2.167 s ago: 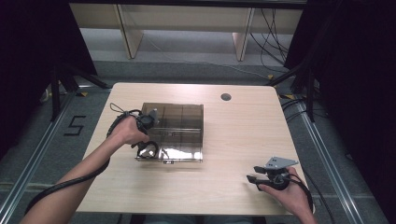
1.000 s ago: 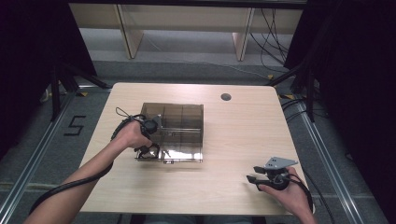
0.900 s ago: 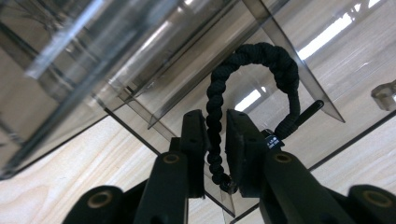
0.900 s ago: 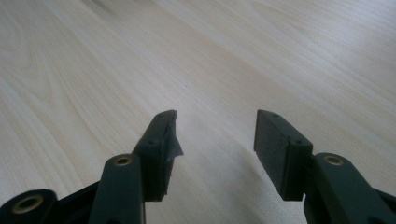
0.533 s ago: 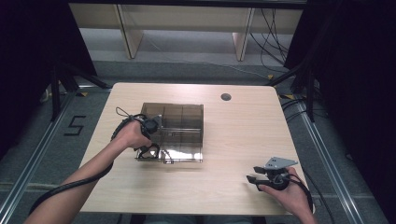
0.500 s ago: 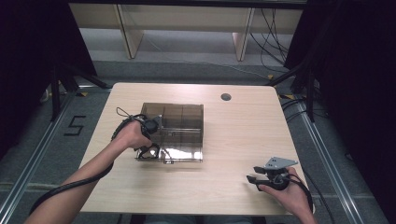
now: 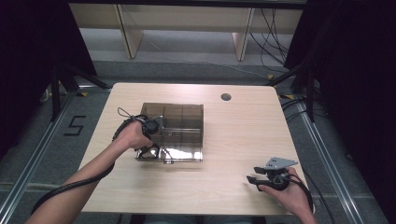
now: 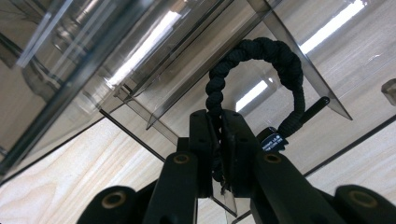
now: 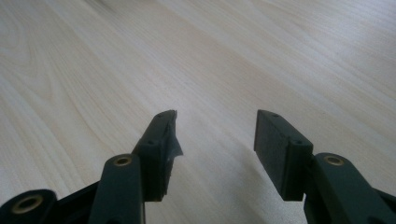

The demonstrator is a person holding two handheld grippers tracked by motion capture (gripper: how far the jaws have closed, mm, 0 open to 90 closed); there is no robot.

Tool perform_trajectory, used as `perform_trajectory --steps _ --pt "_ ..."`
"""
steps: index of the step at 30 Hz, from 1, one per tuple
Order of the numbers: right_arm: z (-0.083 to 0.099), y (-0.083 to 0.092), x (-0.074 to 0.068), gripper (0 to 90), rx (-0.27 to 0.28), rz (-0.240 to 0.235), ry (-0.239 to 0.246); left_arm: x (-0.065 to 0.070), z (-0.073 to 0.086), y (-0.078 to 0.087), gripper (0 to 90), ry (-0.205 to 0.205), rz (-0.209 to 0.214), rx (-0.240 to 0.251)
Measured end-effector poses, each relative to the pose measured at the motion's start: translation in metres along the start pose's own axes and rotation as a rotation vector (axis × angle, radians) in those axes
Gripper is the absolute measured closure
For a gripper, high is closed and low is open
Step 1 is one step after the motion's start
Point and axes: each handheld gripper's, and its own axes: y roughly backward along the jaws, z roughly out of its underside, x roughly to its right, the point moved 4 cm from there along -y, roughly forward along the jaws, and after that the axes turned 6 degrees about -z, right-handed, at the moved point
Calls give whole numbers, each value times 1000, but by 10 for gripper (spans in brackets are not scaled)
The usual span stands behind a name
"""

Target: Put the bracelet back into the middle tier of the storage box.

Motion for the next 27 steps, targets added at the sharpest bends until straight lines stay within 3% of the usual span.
perform_trajectory --steps 16,20,21,27 --pt "0 0 0 496 -4 -5 0 0 1 -2 818 -3 9 3" --pt "0 0 0 495 -4 3 1 -1 1 0 802 7 9 22" --pt "0 0 0 496 -5 1 -2 0 1 0 797 27 19 31" --pt "0 0 0 495 -5 -4 0 0 2 4 767 29 18 46"
